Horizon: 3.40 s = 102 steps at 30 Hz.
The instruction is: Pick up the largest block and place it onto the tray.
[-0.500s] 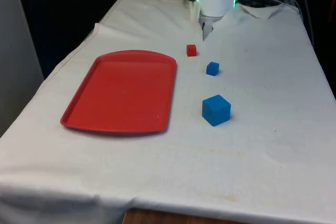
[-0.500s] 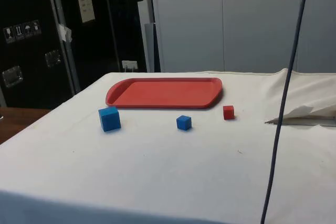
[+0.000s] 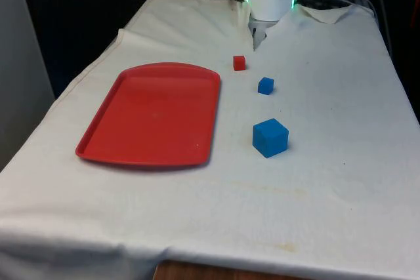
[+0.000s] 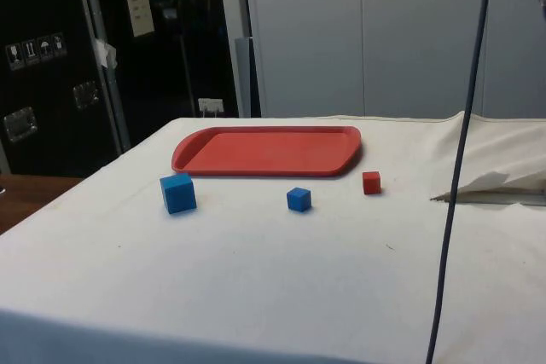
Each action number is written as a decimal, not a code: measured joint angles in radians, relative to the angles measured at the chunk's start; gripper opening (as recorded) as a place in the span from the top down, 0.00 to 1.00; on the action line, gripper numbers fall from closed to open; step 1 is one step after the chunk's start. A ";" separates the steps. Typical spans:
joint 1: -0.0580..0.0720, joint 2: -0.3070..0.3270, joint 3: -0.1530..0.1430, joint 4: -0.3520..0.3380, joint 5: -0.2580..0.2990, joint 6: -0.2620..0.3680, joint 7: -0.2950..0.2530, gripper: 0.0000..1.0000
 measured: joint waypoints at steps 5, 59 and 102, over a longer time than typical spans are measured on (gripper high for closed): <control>0.000 0.034 0.002 0.000 0.025 0.029 -0.011 0.00; -0.002 0.305 0.033 -0.034 0.161 0.429 -0.018 0.00; -0.004 0.524 0.034 -0.015 0.184 0.622 0.253 0.00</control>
